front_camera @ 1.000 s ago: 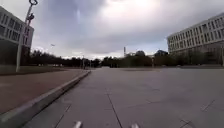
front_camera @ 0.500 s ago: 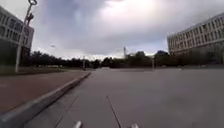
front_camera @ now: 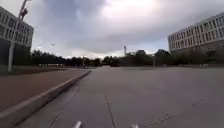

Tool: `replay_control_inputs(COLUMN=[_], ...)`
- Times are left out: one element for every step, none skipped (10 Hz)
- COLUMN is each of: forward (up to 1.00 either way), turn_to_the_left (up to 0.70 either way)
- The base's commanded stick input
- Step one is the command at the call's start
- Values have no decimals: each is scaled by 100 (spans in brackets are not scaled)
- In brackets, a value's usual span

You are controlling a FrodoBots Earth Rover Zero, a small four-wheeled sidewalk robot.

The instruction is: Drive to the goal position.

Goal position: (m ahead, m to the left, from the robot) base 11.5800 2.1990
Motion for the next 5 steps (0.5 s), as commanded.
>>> replay_control_inputs(forward=[100, 100, 100, 100, 100], turn_to_the_left=[0, 0, 0, 0, 14])
